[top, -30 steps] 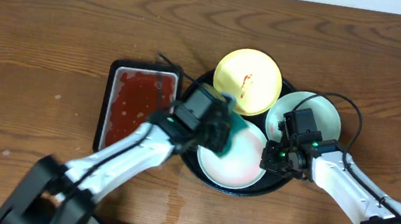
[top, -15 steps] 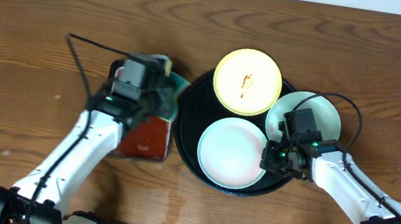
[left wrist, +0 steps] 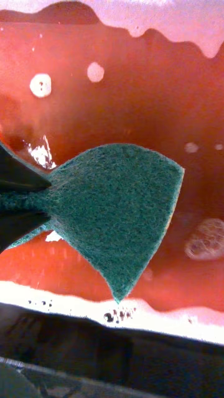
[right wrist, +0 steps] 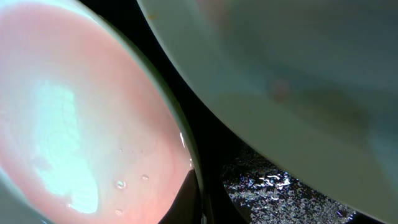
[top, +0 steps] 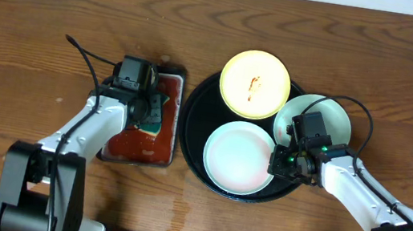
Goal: Clean dirty plates on tray and stack at the side
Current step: 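Carry the green sponge with the left gripper into the water tray, then lift the front pale green plate with the right gripper off the tray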
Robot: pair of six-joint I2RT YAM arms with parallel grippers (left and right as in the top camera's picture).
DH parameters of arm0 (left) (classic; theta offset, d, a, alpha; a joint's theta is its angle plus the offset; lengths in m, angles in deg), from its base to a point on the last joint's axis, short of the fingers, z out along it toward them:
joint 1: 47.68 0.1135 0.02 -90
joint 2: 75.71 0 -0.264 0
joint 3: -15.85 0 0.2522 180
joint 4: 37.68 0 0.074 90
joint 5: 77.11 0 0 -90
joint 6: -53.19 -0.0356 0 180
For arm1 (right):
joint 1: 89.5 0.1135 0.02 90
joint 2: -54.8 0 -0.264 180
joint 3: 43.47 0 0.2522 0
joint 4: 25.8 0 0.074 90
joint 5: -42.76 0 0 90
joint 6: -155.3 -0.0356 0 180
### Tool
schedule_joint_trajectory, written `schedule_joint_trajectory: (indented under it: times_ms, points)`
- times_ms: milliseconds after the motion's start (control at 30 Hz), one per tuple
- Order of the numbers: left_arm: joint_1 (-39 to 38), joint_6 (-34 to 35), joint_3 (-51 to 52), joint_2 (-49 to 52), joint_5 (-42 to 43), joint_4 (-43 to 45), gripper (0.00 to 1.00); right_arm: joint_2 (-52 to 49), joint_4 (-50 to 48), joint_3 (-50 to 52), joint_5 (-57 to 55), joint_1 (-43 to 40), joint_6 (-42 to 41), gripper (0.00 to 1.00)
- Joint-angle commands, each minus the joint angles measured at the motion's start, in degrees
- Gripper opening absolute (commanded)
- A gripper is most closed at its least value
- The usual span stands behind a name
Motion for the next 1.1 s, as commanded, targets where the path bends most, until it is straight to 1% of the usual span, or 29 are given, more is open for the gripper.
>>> schedule_joint_trajectory:
  times_ms: [0, 67, 100, 133, 167, 233, 300, 367, 400, 500, 600, 733, 933, 1067]
  points:
    - [0.24, 0.46, -0.31, -0.2, -0.72, -0.11, 0.22, -0.48, 0.83, 0.76, -2.71, 0.33, 0.24, 0.01]
    - [0.24, 0.44, -0.31, -0.79, -0.72, -0.33, 0.39, -0.48, 0.81, 0.76, -2.71, 0.33, 0.24, 0.01]
    - [0.24, 0.44, -0.33, -1.31, -0.72, -0.68, 0.47, -0.48, 0.81, 0.76, -2.71, 0.33, 0.24, 0.04]
    - [0.24, 0.46, -0.33, -2.1, -0.72, -1.14, 0.5, -0.48, 0.81, 0.76, -2.71, 0.33, 0.24, 0.09]
    - [0.24, 0.46, -0.37, -2.97, -0.72, -1.66, 0.51, -0.48, 0.83, 0.76, -2.71, 0.33, 0.24, 0.11]
    - [0.24, 0.46, -0.37, -5.31, -0.7, -2.86, 0.51, -0.48, 0.81, 0.76, -2.71, 0.33, 0.24, 0.12]
    - [0.24, 0.48, -0.37, -8.07, -0.7, -4.31, 0.56, -0.48, 0.81, 0.76, -2.71, 0.33, 0.24, 0.13]
    - [0.22, 0.48, -0.37, -11.13, -0.7, -5.92, 0.69, -0.48, 0.81, 0.76, -2.69, 0.33, 0.24, 0.13]
    - [0.22, 0.48, -0.37, -12.61, -0.7, -7.04, 0.73, -0.48, 0.81, 0.76, -2.69, 0.33, 0.24, 0.13]
    - [0.22, 0.48, -0.35, -15.34, -0.59, -10.6, 0.76, -0.48, 0.83, 0.81, -1.53, 0.35, 0.22, 0.12]
    - [0.22, 0.52, -0.35, -15.89, -0.5, -14.6, 0.77, -0.48, 0.83, 1.01, 0.61, 0.35, 0.22, 0.1]
    - [0.22, 0.68, -0.28, -15.04, -0.5, -18.01, 0.77, -0.48, 0.63, 1.92, 0.79, 0.7, 0.22, 0.01]
    - [0.22, 0.66, -0.28, -14.67, -0.5, -18.78, 0.77, -0.48, -1.11, 2.23, 3.34, 1.03, 0.26, 0.01]
    - [0.22, 0.66, -0.28, -14.67, -0.5, -18.82, 0.77, -0.48, -5.51, 2.21, 6.88, 1.03, 1.73, 0.01]
